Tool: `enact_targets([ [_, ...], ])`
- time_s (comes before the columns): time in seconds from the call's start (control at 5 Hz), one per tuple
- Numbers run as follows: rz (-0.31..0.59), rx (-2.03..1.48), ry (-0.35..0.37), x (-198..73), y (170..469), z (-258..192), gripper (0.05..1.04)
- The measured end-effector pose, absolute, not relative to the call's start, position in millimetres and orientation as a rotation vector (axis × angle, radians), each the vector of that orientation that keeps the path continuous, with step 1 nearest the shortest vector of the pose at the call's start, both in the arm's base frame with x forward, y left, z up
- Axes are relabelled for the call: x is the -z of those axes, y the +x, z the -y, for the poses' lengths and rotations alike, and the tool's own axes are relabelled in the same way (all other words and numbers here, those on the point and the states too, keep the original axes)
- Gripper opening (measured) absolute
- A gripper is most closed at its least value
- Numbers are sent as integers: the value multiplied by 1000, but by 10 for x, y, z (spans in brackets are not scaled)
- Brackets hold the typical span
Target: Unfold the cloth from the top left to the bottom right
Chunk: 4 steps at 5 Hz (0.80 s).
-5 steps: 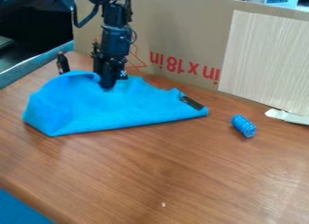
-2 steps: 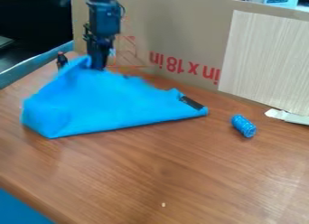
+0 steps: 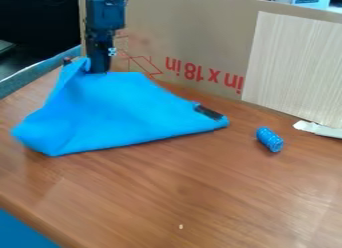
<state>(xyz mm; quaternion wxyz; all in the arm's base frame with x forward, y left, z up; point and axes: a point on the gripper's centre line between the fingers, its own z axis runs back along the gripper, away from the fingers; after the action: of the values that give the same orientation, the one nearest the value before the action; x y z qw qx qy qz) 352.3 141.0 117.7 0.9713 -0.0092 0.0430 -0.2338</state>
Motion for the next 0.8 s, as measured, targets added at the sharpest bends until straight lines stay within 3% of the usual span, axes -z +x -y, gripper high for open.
enact_targets([
  [0.8, -66, 806, 102, -688, 2425, -681, 55],
])
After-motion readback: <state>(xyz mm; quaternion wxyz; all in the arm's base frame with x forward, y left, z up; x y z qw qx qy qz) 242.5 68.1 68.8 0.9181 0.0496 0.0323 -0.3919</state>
